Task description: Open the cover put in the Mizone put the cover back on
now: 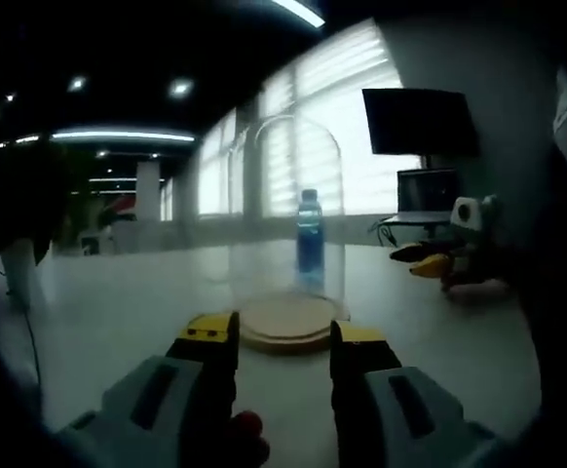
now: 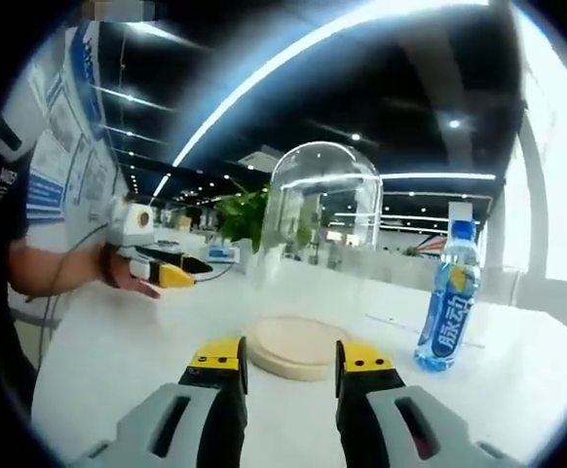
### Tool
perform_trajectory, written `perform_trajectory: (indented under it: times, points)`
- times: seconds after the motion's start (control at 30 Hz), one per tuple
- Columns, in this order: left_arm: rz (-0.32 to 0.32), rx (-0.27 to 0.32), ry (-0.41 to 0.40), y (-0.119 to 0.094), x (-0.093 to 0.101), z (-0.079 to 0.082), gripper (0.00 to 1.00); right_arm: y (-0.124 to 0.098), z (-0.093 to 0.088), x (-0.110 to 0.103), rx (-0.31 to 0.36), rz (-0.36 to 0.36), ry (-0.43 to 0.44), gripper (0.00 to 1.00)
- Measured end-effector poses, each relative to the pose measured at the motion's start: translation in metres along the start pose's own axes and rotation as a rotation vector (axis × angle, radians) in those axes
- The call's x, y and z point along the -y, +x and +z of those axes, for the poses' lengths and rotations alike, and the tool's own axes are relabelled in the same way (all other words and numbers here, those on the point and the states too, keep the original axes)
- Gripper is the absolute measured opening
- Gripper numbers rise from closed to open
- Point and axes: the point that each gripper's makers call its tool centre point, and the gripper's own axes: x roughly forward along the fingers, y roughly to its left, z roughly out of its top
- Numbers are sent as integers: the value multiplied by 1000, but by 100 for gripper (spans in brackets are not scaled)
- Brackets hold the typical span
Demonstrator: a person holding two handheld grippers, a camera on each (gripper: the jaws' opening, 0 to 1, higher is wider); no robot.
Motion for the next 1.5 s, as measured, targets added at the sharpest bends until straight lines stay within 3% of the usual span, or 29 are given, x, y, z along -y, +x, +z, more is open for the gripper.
perform_trajectory:
  times: [0.3, 0.57, 1.03, 1.17, 1.4, 1.5]
  points:
    - [-60, -6, 9, 20, 0, 6, 36, 12, 6, 8, -9, 21, 1, 33]
    - [-113, 35, -67, 38, -9, 26, 40, 29, 14, 15, -7, 50, 5, 34]
    - [-154, 17, -21, 58, -16, 34, 45, 54, 18, 23, -17, 92, 27, 43]
    - [-163, 23, 27, 65, -19, 39, 44, 59, 17, 24, -24, 110, 36, 44]
    - [-204, -3, 31, 81, -23, 40, 45, 69, 21, 32, -19, 127, 73, 48]
    - [-237, 10, -14, 85, -20, 43, 46, 74, 24, 35, -11, 136, 89, 51]
